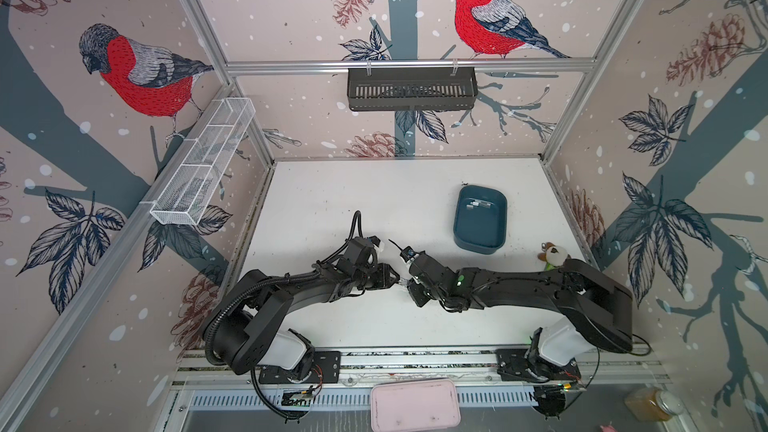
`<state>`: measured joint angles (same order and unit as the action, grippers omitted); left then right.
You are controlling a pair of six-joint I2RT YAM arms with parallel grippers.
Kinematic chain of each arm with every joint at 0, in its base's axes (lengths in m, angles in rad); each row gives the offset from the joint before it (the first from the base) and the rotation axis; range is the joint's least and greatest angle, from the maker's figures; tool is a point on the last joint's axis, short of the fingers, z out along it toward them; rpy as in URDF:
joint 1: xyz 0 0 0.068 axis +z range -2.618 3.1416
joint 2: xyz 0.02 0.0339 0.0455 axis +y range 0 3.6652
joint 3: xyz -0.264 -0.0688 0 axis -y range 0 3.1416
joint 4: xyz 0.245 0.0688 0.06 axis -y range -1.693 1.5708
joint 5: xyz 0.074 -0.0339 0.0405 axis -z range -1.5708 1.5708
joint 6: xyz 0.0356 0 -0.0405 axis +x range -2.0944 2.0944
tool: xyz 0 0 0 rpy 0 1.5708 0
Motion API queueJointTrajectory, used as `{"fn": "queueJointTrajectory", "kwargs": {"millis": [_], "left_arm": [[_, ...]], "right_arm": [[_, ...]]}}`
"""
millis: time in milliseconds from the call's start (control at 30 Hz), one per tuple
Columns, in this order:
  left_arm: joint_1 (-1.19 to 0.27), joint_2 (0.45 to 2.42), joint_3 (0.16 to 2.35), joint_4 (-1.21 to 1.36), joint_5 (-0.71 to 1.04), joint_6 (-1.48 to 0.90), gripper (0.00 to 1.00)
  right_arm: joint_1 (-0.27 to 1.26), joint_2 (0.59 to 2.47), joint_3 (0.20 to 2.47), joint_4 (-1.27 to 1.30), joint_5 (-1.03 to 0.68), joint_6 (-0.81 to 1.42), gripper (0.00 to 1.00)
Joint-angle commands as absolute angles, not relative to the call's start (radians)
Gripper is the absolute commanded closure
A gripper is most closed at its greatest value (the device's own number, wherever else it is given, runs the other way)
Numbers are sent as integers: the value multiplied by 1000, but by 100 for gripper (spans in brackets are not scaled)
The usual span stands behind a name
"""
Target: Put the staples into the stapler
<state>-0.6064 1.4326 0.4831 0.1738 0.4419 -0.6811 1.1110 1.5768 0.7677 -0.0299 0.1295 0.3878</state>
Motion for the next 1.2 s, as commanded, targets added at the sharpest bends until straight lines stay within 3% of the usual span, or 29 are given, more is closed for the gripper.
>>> {"fn": "queueJointTrajectory", "kwargs": {"millis": [0, 567, 1167], "left_arm": [[-606, 1431, 492, 181, 440, -671, 57], [-606, 1439, 513, 145, 439, -651, 77], [-606, 1433, 553, 88, 461, -619, 84]], "right_arm": [[1112, 1591, 780, -56, 110, 352, 79], [1139, 1657, 830, -136, 185, 299, 78], [1181, 1657, 835, -148, 378, 276, 87]]}}
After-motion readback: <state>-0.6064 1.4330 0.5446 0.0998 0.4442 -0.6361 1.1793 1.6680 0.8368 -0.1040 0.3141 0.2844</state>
